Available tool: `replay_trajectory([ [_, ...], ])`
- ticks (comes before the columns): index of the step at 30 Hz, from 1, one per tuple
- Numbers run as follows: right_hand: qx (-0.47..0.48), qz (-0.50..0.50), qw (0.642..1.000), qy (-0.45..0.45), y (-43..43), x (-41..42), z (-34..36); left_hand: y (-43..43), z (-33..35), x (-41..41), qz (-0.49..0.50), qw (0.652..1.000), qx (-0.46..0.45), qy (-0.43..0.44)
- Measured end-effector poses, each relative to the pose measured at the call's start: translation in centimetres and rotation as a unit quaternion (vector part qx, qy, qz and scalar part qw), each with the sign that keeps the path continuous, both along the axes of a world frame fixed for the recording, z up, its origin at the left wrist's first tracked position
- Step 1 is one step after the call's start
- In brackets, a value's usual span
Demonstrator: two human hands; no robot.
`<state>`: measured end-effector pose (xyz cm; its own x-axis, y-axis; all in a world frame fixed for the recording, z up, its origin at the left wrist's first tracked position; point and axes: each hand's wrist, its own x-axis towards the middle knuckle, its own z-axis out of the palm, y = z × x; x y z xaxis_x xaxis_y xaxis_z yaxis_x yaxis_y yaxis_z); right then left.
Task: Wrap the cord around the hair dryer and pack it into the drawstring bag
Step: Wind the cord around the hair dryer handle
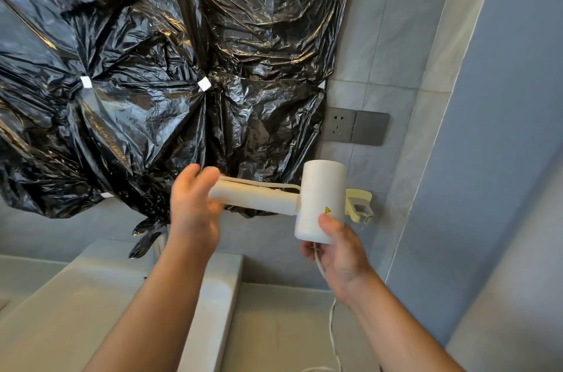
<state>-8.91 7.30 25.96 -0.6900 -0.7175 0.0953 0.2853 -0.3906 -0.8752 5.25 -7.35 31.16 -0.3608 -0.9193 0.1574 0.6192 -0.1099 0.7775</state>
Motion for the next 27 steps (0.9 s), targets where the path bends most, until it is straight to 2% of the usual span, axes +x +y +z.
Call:
replay_trajectory([
  [1, 0.006, 0.001, 1.000, 0.017, 0.3, -0.8, 0.3, -0.1, -0.1, 0.6, 0.105, 0.983, -0.119, -0.096],
  [2, 0.008, 0.004, 0.999, 0.031, 0.6, -1.5, 0.7, -0.1, -0.2, 1.0, 0.193, 0.920, -0.285, -0.187],
  [3, 0.011, 0.011, 0.999, 0.047, 0.8, -2.1, 1.0, -0.1, 0.0, 1.2, 0.227, 0.820, -0.455, -0.263],
  [4, 0.019, 0.017, 0.997, 0.068, 1.0, -2.7, 1.4, 0.1, 0.4, 0.9, 0.198, 0.712, -0.583, -0.337],
  [5, 0.031, 0.023, 0.995, 0.093, 1.1, -3.1, 1.7, 0.5, 0.8, 0.4, 0.142, 0.624, -0.653, -0.406],
  [6, 0.043, 0.030, 0.992, 0.117, 1.2, -3.3, 2.1, 1.0, 1.1, -0.3, 0.091, 0.571, -0.670, -0.465],
  [7, 0.055, 0.038, 0.988, 0.138, 1.3, -3.4, 2.5, 1.4, 1.2, -1.0, 0.062, 0.545, -0.666, -0.505],
  [10, 0.073, 0.059, 0.979, 0.182, 1.6, -3.6, 3.4, 1.5, 1.3, -2.1, 0.075, 0.528, -0.667, -0.519],
  [14, 0.077, 0.079, 0.977, 0.184, 2.0, -4.0, 3.7, 1.4, 0.9, -2.5, 0.087, 0.554, -0.664, -0.495],
  [16, 0.069, 0.083, 0.981, 0.161, 2.0, -4.0, 3.4, 1.6, 0.8, -2.7, 0.093, 0.561, -0.659, -0.492],
  [21, 0.055, 0.081, 0.995, 0.029, 1.6, -3.3, 1.9, 2.2, 0.0, -3.8, 0.120, 0.597, -0.627, -0.486],
  [24, 0.088, 0.050, 0.995, 0.003, 1.0, -2.1, 2.2, 3.0, -0.8, -4.7, 0.164, 0.615, -0.595, -0.490],
  [27, 0.089, 0.001, 0.996, -0.013, -0.1, -1.6, 2.8, 4.7, -1.9, -5.3, 0.187, 0.650, -0.562, -0.476],
])
